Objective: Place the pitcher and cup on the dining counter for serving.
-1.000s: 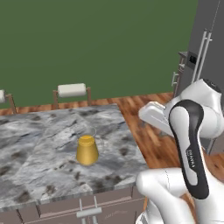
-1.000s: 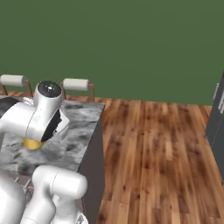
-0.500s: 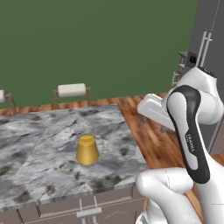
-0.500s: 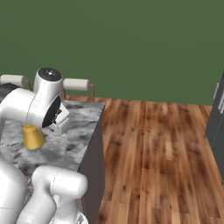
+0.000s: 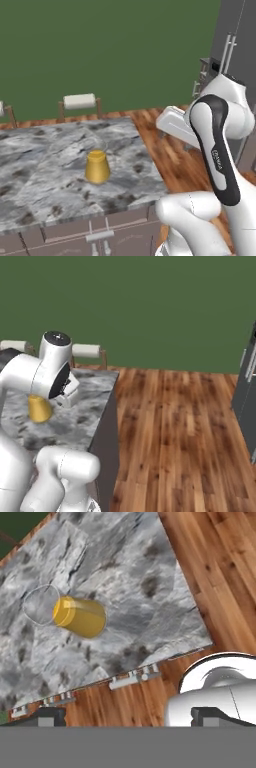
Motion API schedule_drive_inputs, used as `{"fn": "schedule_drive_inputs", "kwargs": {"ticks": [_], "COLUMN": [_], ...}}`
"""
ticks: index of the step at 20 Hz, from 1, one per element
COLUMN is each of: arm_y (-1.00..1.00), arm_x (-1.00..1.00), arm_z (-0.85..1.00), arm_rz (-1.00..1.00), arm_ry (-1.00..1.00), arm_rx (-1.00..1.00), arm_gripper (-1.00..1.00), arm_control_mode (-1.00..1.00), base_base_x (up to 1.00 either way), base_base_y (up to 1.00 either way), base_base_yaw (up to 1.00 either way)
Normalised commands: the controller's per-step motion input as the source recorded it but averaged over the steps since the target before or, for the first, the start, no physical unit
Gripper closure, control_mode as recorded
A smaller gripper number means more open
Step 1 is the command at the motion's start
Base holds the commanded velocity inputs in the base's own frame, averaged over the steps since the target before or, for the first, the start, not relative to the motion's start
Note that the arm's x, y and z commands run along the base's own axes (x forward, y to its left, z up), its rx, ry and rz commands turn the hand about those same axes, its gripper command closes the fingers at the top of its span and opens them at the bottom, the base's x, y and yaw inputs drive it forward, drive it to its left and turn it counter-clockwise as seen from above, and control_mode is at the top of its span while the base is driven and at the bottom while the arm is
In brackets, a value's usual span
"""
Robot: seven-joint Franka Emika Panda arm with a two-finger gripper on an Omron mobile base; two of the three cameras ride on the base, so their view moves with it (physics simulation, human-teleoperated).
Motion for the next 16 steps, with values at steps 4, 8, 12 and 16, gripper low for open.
{"fn": "schedule_drive_inputs", "kwargs": {"ticks": [4,8,12,16], "arm_y": [0.0,0.0,0.0,0.0], "arm_x": [0.0,0.0,0.0,0.0], "arm_z": [0.0,0.0,0.0,0.0], "arm_rz": [0.0,0.0,0.0,0.0], "arm_ry": [0.0,0.0,0.0,0.0], "arm_rx": [0.0,0.0,0.0,0.0], "arm_gripper": [-1.0,-1.0,-1.0,-1.0], "arm_control_mode": [1.0,1.0,1.0,1.0], "base_base_x": [-0.65,-0.65,-0.43,-0.26], "base_base_y": [0.0,0.0,0.0,0.0], "base_base_yaw": [-0.5,-0.73,-0.81,-0.86]}}
